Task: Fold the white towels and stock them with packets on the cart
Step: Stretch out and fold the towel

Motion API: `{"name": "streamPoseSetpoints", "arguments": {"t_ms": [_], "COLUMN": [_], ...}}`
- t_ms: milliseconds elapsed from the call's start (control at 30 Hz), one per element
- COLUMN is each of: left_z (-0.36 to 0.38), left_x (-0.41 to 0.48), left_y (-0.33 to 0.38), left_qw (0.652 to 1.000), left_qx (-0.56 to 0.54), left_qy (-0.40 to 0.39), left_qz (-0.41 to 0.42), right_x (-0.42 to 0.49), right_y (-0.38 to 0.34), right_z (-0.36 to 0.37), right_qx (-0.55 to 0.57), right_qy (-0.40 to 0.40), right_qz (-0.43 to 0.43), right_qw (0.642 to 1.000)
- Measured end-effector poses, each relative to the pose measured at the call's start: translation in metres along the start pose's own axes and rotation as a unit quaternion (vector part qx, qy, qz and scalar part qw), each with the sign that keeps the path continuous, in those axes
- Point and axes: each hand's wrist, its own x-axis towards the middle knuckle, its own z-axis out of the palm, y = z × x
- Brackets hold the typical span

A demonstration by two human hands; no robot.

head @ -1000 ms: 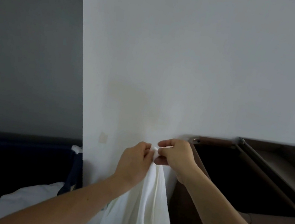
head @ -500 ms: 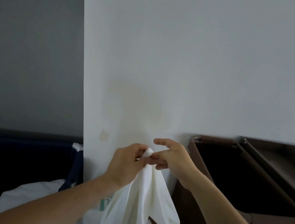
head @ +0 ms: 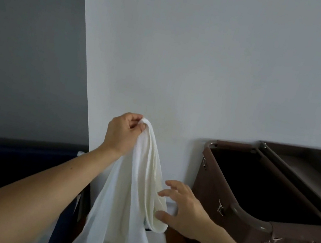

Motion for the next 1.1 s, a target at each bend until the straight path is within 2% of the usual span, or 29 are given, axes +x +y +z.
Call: {"name": "streamPoseSetpoints", "arguments": {"t_ms": [133, 300, 433, 500, 600, 733, 800, 967, 1100], "left_z": [-0.005, -0.006, -0.010, -0.016, -0.033, -0.059, -0.069, -0.100, -0.136], "left_x": [0.004, 0.008, 0.014, 0.021, 0.034, 0.048, 0.052, 0.089, 0.127], "left_y": [0.001, 0.004, 0.010, 0.009, -0.001, -0.030, -0.036, 0.009, 0.067], "left_qw": [1.000, 0.999, 0.998, 0.998, 0.997, 0.995, 0.994, 0.985, 0.971], "left_qx": [-0.004, -0.019, -0.044, -0.048, -0.042, -0.045, -0.050, -0.081, -0.115], "left_qy": [0.017, 0.032, 0.042, 0.047, 0.069, 0.074, 0.083, 0.152, 0.198], "left_qz": [-0.001, -0.006, -0.010, -0.009, -0.018, -0.042, -0.049, -0.012, 0.070], "right_x": [-0.003, -0.001, 0.007, 0.011, 0.008, 0.004, 0.009, 0.041, 0.062], "right_y": [0.013, 0.028, 0.027, 0.033, 0.045, 0.043, 0.035, -0.014, -0.065], "right_z": [0.018, 0.038, 0.053, 0.052, 0.029, -0.031, -0.066, -0.181, -0.256], "right_qx": [-0.096, -0.157, -0.222, -0.230, -0.149, 0.010, 0.050, 0.060, 0.203], "right_qy": [-0.020, -0.068, -0.068, -0.034, 0.022, 0.020, 0.076, 0.247, 0.348], "right_qz": [0.004, 0.014, 0.013, 0.014, -0.006, 0.015, 0.021, -0.021, -0.085], "right_qw": [0.995, 0.985, 0.972, 0.973, 0.989, 1.000, 0.996, 0.967, 0.911]}}
